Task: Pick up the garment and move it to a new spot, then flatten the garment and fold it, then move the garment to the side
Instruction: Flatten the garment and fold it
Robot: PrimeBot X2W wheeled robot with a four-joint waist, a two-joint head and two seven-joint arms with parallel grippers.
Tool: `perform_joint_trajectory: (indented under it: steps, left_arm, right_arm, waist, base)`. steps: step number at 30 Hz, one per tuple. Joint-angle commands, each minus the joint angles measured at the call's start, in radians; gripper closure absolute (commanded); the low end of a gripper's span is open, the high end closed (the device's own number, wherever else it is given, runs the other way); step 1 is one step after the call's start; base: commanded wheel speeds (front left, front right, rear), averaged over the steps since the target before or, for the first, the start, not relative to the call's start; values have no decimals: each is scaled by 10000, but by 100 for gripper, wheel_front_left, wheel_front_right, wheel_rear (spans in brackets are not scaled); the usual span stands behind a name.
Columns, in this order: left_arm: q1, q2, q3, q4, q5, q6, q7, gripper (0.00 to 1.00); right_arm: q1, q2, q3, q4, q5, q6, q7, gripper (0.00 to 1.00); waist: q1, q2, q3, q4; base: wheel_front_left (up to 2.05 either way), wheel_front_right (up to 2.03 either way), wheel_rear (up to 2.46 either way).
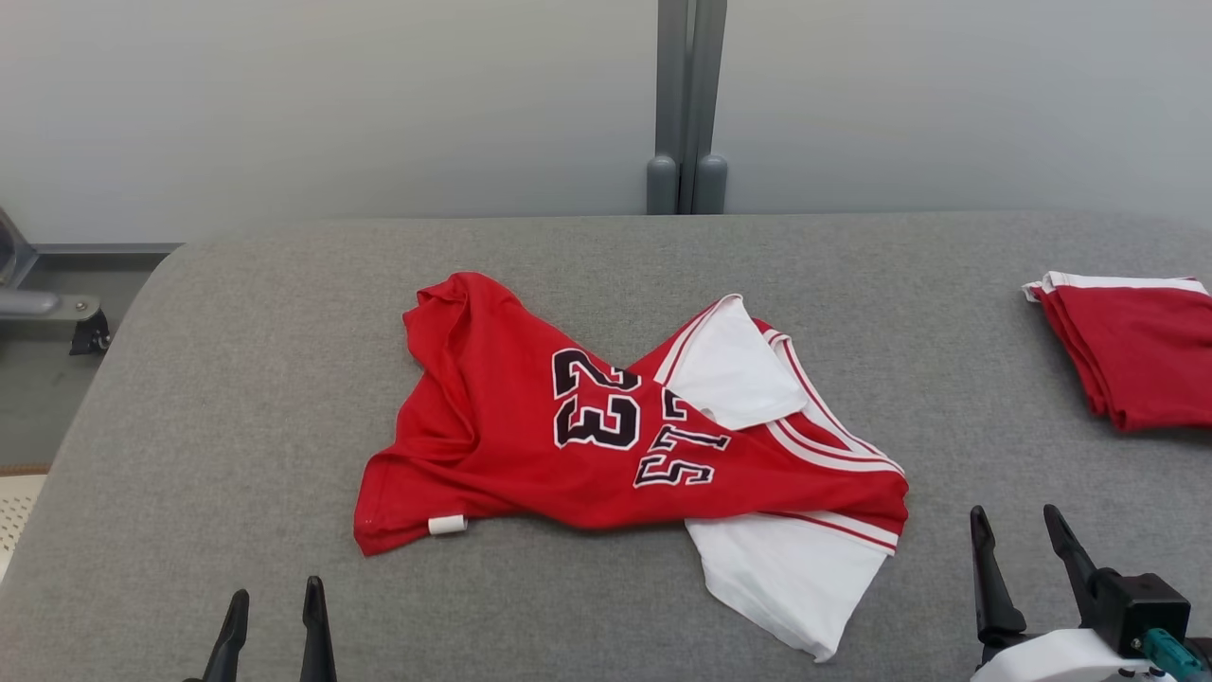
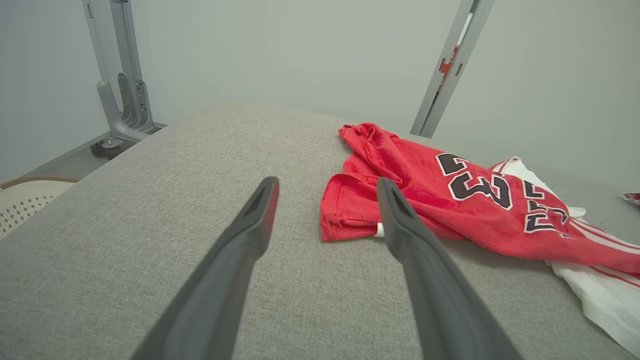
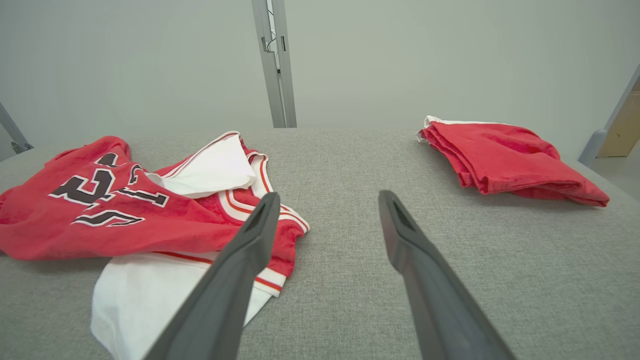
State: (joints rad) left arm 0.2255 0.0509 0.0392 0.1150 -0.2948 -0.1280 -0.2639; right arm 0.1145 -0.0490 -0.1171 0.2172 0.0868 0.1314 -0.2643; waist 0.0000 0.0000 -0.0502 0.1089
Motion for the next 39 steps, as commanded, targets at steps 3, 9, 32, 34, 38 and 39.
perform_joint_trajectory:
  steps: [3,9,32,34,38,39]
  left_arm:
    - [-108,0,-38,32,103,-39,-4,0]
    - [-176,-1,-213,-18,40,-38,-4,0]
    - [-767,688,-1353,668,-395,-39,-4,0]
    - [-868,954,-1666,797,-507,-39,-4,0]
    - [-1249,1512,-2083,1321,-658,-36,-4,0]
    - [-1412,1703,-2246,1573,-738,-37,27,0]
  right_arm:
    - [94,-28,70,32,78,-16,4,0]
    - [112,-28,208,60,131,-16,4,0]
    - [-227,-22,423,121,605,-14,4,0]
    - [-388,-25,527,-41,707,-14,4,0]
    - [-637,-10,1393,254,558,-14,202,0]
    - [-811,-16,1750,343,467,-14,557,0]
  waist:
    - [0,0,-8,-23]
    - [0,0,45,-156]
    - [0,0,199,-475]
    - [0,0,218,-505]
    - [0,0,260,-541]
    - [0,0,290,-546]
  base:
    - [0,0,0]
    - [0,0,0]
    - [0,0,0]
    - [0,0,0]
    - [0,0,0]
    - [0,0,0]
